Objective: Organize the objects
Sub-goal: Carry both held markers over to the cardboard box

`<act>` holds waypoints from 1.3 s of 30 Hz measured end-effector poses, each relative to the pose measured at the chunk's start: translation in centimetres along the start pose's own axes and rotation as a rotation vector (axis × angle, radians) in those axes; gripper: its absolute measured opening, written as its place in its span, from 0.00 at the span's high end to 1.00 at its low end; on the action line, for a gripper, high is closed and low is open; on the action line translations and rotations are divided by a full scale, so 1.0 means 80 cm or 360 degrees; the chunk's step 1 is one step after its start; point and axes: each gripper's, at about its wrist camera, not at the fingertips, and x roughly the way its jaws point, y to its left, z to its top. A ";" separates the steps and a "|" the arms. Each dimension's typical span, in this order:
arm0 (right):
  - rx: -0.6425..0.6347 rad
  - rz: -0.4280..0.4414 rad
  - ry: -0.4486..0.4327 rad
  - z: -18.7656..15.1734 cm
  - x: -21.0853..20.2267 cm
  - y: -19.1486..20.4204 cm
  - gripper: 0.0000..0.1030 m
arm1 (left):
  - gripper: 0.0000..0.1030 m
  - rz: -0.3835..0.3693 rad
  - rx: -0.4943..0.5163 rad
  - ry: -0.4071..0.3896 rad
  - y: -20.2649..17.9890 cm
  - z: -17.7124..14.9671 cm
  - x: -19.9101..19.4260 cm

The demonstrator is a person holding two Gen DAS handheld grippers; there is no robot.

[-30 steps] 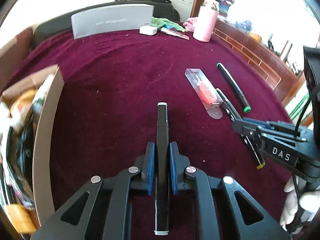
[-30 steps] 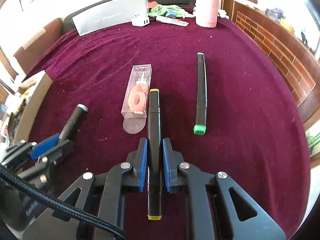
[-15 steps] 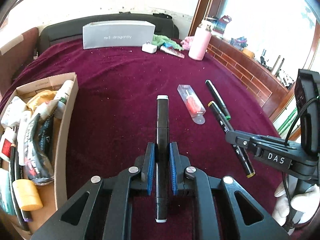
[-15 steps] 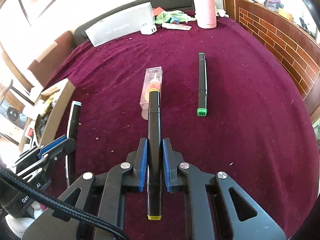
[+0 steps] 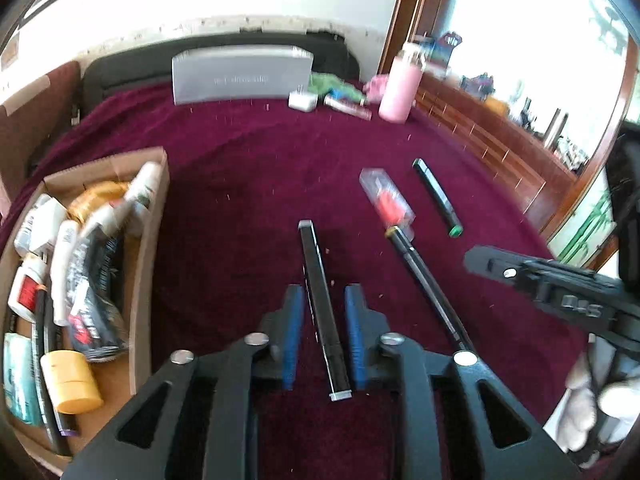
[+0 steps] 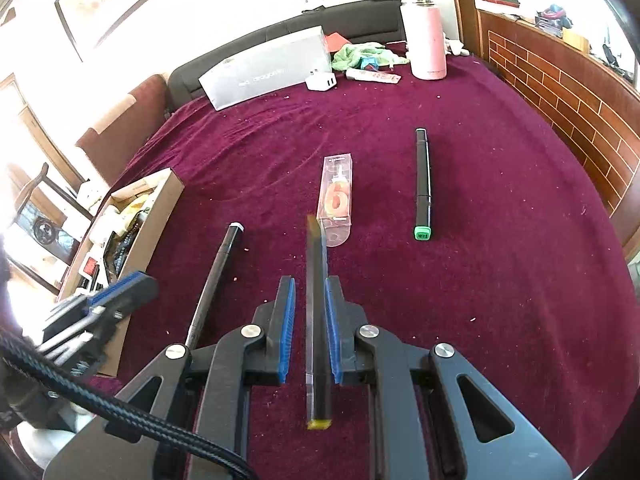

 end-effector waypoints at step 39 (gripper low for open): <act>-0.0160 0.0144 -0.0055 0.004 0.012 0.046 0.88 | 0.89 -0.0083 -0.0090 -0.0120 0.023 0.007 -0.027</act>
